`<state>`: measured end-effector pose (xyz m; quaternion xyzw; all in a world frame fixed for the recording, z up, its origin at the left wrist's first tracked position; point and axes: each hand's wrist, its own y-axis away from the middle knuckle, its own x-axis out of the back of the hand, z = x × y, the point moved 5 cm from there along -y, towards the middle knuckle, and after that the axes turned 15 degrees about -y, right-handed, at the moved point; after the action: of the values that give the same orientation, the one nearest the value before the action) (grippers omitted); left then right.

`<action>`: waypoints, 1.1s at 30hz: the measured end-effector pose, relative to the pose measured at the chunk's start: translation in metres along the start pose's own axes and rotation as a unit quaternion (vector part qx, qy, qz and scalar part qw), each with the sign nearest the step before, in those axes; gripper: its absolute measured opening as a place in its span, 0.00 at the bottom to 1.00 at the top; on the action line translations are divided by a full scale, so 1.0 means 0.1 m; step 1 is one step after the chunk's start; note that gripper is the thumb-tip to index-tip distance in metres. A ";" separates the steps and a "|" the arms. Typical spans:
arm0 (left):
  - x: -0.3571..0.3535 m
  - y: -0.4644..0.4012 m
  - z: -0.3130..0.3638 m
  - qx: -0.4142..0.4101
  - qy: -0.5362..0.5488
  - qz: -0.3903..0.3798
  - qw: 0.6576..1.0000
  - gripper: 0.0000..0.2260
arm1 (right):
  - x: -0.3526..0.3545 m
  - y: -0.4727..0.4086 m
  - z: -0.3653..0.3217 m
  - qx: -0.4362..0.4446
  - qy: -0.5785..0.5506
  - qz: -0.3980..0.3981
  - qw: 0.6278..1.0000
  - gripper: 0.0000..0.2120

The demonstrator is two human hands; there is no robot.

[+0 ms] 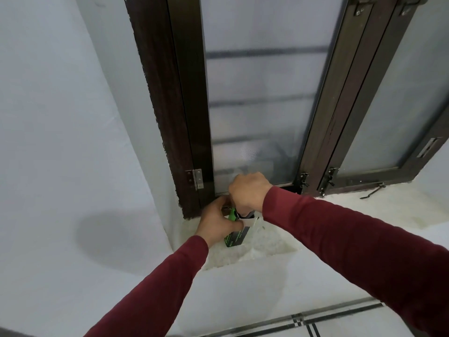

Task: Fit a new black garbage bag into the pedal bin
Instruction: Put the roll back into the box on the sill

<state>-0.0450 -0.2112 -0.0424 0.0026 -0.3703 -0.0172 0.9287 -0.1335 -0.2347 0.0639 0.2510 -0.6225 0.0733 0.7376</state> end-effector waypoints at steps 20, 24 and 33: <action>-0.01 0.08 -0.07 -0.029 0.118 -0.056 0.991 0.36 | -0.41 0.10 0.75 -0.153 -0.356 0.024 0.922 0.25; 0.01 0.09 -0.07 -0.015 0.105 -0.006 0.994 0.33 | -0.71 0.11 0.77 -0.177 -0.596 -0.004 0.783 0.13; 0.01 0.09 -0.12 -0.014 0.136 0.058 0.989 0.04 | -0.58 0.19 0.68 -0.111 -0.790 -0.018 0.603 0.11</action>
<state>-0.0357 -0.2026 -0.0506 -0.0293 -0.2398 0.0323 0.9698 -0.2133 -0.2381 0.0207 0.1385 -0.9615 -0.2366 -0.0180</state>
